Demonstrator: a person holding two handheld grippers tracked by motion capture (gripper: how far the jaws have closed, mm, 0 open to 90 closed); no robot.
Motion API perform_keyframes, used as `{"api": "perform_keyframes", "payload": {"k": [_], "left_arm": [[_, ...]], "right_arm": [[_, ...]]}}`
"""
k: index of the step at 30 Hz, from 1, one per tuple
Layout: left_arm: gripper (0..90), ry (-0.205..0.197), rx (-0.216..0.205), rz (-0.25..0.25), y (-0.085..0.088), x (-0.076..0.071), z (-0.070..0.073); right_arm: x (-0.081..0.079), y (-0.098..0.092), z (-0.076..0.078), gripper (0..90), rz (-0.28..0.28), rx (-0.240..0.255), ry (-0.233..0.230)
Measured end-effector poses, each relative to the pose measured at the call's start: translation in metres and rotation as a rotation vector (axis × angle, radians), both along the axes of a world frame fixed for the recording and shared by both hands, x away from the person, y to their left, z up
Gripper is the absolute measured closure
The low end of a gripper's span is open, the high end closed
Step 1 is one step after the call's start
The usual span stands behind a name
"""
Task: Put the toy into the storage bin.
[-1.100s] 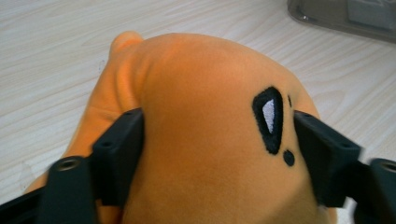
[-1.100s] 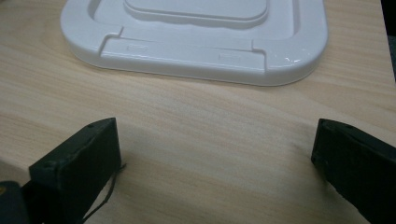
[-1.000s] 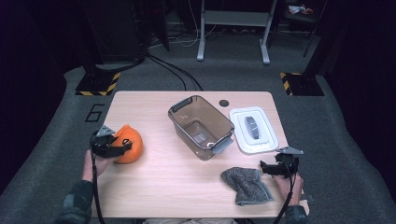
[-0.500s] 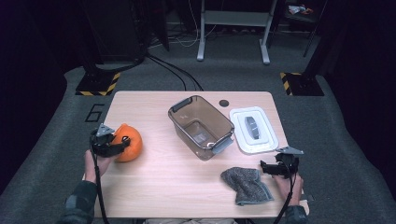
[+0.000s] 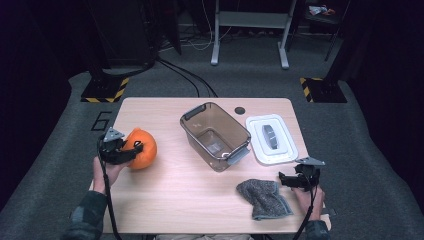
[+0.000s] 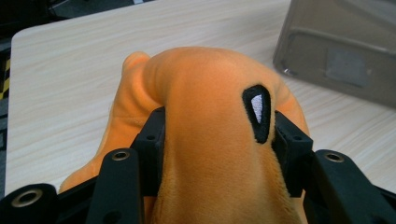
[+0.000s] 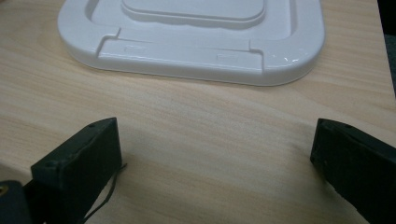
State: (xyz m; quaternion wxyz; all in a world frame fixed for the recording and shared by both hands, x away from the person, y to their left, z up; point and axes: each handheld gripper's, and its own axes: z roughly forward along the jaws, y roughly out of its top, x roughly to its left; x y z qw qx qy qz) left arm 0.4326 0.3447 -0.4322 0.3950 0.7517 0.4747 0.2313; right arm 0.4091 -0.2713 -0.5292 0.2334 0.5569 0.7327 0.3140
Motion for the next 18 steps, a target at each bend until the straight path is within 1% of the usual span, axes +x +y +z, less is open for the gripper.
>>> {"api": "perform_keyframes", "payload": {"k": [2, 3, 5, 7, 10, 11, 12, 15, 17, 18], "left_arm": [[48.8, -0.005, 0.01, -0.011, -0.002, 0.001, 0.004], [48.7, -0.006, -0.004, -0.009, -0.004, 0.001, 0.006], [48.8, -0.015, -0.001, -0.01, -0.006, 0.003, 0.01], [48.8, -0.014, -0.005, -0.015, -0.008, 0.004, 0.014], [48.9, -0.017, -0.022, -0.012, -0.01, 0.005, 0.021], [48.9, -0.017, -0.024, -0.012, -0.011, 0.006, 0.023], [48.9, -0.027, -0.025, -0.011, -0.013, 0.006, 0.025], [49.0, -0.029, -0.023, -0.014, -0.017, 0.008, 0.032], [49.0, -0.04, -0.025, -0.023, -0.021, 0.01, 0.04], [49.0, -0.04, -0.025, -0.023, -0.021, 0.01, 0.04]], "right_arm": [[0.0, 0.0, 0.0, 0.9, -0.001, 0.002, -0.001], [0.0, 0.0, 0.0, 0.9, -0.001, 0.002, -0.001], [0.0, 0.0, 0.0, 0.9, 0.0, 0.001, -0.002], [0.0, 0.0, 0.0, 0.9, 0.002, -0.001, -0.004], [0.0, 0.0, 0.0, 0.9, 0.002, -0.001, -0.004], [0.0, 0.0, 0.0, 0.9, 0.002, -0.001, -0.004], [0.0, 0.0, 0.0, 1.0, 0.002, -0.001, -0.003], [0.0, 0.0, 0.0, 1.0, 0.002, -0.001, -0.004], [0.0, 0.0, 0.0, 1.1, 0.003, -0.001, -0.004], [0.0, 0.0, 0.0, 1.1, 0.003, -0.001, -0.004]]}}
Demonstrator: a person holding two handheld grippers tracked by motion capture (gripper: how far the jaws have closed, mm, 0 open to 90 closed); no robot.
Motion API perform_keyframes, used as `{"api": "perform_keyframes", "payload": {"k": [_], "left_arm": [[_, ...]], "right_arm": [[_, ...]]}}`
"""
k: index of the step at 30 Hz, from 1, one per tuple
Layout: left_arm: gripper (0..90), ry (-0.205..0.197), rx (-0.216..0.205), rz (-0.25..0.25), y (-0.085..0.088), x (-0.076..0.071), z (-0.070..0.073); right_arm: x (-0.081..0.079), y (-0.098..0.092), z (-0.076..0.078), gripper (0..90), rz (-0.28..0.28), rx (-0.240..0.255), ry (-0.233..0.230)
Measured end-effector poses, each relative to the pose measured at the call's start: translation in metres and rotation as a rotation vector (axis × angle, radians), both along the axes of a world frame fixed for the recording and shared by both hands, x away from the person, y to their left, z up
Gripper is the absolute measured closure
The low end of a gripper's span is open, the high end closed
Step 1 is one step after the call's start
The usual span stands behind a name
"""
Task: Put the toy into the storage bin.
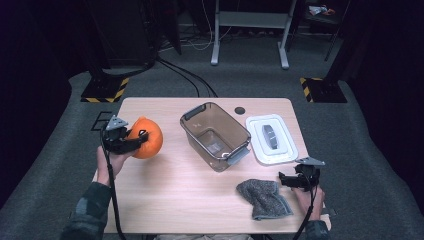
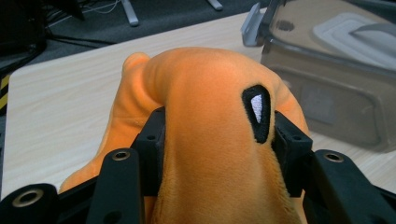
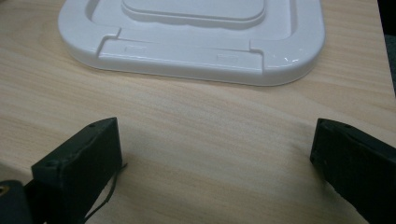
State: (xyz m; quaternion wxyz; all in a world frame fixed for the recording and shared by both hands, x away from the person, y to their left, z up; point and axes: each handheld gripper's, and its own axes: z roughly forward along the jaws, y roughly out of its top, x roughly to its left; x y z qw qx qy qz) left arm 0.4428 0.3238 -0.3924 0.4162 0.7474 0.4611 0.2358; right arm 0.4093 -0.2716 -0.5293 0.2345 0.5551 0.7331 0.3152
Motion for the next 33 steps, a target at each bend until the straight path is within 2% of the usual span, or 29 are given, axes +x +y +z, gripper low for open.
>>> {"api": "perform_keyframes", "payload": {"k": [12, 19, 27, 33], "left_arm": [[48.7, -0.046, -0.006, -0.021, -0.022, 0.012, 0.032], [48.5, -0.067, -0.003, -0.055, -0.041, 0.021, 0.053], [48.3, -0.082, 0.001, -0.096, -0.06, 0.028, 0.068], [48.2, -0.089, -0.011, -0.111, -0.076, 0.034, 0.076]], "right_arm": [[0.0, 0.0, 0.0, 1.1, 0.0, 0.0, 0.0], [0.0, 0.0, 0.0, 1.1, 0.0, 0.0, 0.0], [0.0, 0.0, 0.0, 1.1, 0.0, 0.0, 0.0], [0.0, 0.0, 0.0, 1.1, -0.001, 0.0, 0.0]]}}
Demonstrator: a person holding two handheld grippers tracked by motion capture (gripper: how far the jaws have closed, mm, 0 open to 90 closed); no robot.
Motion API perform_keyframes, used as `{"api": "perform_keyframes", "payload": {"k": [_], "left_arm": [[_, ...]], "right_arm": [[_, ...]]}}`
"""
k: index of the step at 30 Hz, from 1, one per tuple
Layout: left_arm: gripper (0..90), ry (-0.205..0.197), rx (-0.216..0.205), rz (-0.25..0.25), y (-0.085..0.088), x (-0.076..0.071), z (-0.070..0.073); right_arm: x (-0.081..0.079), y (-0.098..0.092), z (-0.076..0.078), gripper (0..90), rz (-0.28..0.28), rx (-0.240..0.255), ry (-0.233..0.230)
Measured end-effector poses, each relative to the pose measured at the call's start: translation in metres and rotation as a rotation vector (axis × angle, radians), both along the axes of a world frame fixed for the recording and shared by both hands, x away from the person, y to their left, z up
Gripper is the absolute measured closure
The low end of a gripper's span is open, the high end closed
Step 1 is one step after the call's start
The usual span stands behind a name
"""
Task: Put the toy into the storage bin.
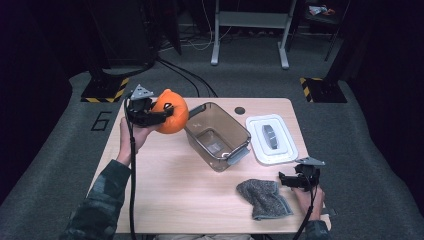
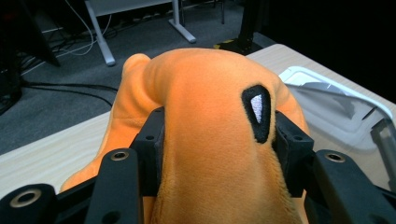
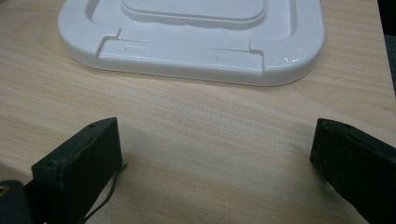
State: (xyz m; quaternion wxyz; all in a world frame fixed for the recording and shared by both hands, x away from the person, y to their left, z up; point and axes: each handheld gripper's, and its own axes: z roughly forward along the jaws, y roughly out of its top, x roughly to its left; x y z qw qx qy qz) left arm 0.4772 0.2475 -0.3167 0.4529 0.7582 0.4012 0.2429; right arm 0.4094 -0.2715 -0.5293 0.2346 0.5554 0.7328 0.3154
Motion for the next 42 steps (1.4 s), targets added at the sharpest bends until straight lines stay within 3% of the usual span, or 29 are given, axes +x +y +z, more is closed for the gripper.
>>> {"api": "perform_keyframes", "payload": {"k": [8, 17, 32, 42], "left_arm": [[48.4, -0.002, -0.031, -0.016, -0.027, 0.011, 0.009], [48.4, 0.017, -0.052, -0.05, -0.055, 0.022, 0.005], [47.9, 0.051, -0.075, -0.107, -0.092, 0.029, -0.014], [47.4, 0.078, -0.053, -0.135, -0.109, 0.032, -0.033]], "right_arm": [[0.0, 0.0, 0.0, 1.1, 0.0, 0.0, 0.0], [0.0, 0.0, 0.0, 1.1, -0.003, 0.002, 0.002], [0.0, 0.0, 0.0, 1.1, 0.002, -0.002, 0.005], [0.0, 0.0, 0.0, 1.1, 0.0, 0.0, 0.003]]}}
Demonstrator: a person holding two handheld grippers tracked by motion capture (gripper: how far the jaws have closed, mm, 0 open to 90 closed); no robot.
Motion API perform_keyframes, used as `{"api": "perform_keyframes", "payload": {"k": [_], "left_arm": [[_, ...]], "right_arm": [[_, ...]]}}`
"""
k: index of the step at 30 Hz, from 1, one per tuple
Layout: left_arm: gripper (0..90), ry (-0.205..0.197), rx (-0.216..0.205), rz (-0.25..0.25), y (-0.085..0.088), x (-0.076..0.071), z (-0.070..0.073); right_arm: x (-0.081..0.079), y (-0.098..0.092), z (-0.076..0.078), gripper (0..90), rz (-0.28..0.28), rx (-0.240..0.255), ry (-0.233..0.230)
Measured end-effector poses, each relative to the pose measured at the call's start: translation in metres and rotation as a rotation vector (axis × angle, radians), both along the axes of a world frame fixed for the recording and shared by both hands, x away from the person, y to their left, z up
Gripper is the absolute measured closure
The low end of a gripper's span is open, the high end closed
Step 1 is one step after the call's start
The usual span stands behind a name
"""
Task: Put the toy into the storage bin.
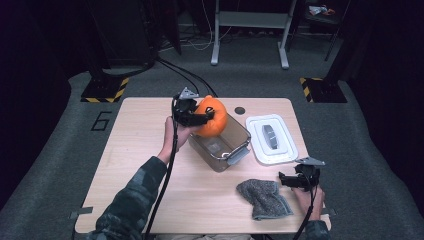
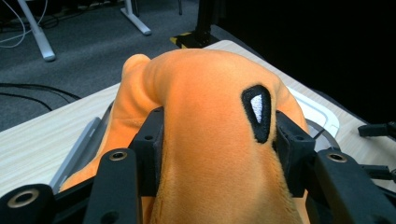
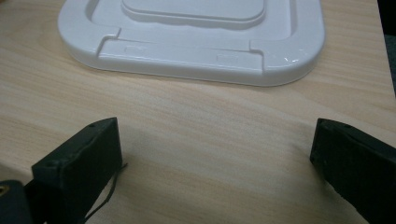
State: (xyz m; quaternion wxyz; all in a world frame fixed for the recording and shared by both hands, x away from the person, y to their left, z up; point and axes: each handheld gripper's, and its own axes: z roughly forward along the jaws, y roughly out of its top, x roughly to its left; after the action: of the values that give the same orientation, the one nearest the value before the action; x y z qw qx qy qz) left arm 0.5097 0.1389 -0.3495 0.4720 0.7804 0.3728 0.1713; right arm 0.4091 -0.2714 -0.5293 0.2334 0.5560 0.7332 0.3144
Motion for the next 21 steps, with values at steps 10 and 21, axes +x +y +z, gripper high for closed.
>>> {"api": "perform_keyframes", "payload": {"k": [10, 21], "left_arm": [[46.5, 0.031, 0.016, 0.002, -0.005, 0.007, -0.018], [45.8, 0.051, 0.058, 0.002, -0.006, 0.016, -0.029]], "right_arm": [[0.0, 0.0, 0.0, 1.1, -0.003, 0.002, -0.001], [0.0, 0.0, 0.0, 1.1, 0.0, 0.0, -0.004]]}}
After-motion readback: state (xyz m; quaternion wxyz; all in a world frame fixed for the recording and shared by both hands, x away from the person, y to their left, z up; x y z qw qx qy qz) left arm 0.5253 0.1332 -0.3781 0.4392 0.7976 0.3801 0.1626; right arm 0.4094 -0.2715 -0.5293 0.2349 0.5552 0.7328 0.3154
